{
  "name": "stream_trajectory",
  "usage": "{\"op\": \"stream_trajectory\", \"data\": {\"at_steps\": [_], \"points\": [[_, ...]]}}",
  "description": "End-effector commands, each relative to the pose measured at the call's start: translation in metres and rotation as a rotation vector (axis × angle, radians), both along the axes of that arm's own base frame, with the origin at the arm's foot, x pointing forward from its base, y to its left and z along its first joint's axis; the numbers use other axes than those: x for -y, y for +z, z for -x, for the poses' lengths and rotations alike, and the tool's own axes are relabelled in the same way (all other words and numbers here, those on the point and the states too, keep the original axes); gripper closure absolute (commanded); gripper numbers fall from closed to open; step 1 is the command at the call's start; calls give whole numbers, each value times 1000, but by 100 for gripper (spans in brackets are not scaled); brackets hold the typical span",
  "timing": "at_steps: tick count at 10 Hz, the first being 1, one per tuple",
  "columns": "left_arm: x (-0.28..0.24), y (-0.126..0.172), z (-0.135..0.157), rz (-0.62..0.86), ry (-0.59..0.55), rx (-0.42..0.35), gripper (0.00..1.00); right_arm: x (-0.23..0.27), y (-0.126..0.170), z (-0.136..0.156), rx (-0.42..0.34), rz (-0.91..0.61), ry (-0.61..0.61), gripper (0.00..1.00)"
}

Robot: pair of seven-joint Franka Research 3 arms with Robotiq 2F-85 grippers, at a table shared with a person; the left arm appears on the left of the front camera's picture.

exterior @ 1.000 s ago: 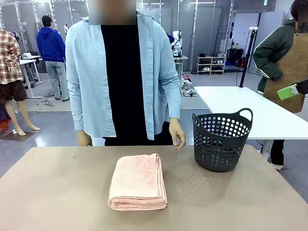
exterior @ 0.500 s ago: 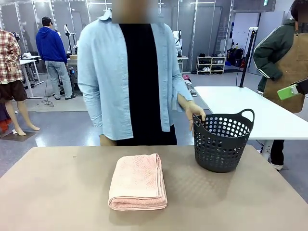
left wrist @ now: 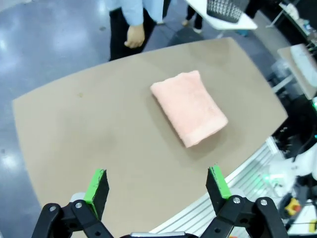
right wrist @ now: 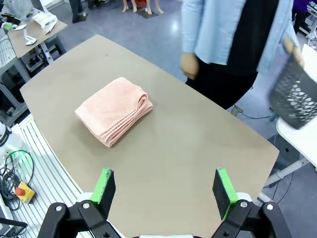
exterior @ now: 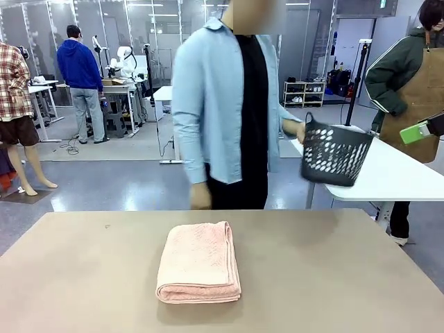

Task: Fold the towel.
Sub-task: Pick up the 100 cm Hotel Towel and place it on the left side of the table.

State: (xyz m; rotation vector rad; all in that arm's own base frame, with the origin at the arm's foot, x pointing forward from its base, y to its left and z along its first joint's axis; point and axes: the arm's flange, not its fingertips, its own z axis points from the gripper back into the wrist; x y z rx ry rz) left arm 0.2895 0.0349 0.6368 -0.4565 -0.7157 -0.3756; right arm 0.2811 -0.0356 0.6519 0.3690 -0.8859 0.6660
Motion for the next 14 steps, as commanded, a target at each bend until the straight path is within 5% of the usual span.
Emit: {"op": "stream_trajectory", "data": {"at_steps": [1, 10, 14], "points": [[3, -10, -46, 98, -30, -69, 0, 0, 1, 1, -4, -3, -16, 0], [94, -199, -177, 423, -24, -405, 0, 0, 1, 1, -4, -3, -16, 0], [136, -270, -220, 448, 46, -523, 0, 0, 1, 1, -4, -3, -16, 0]]}}
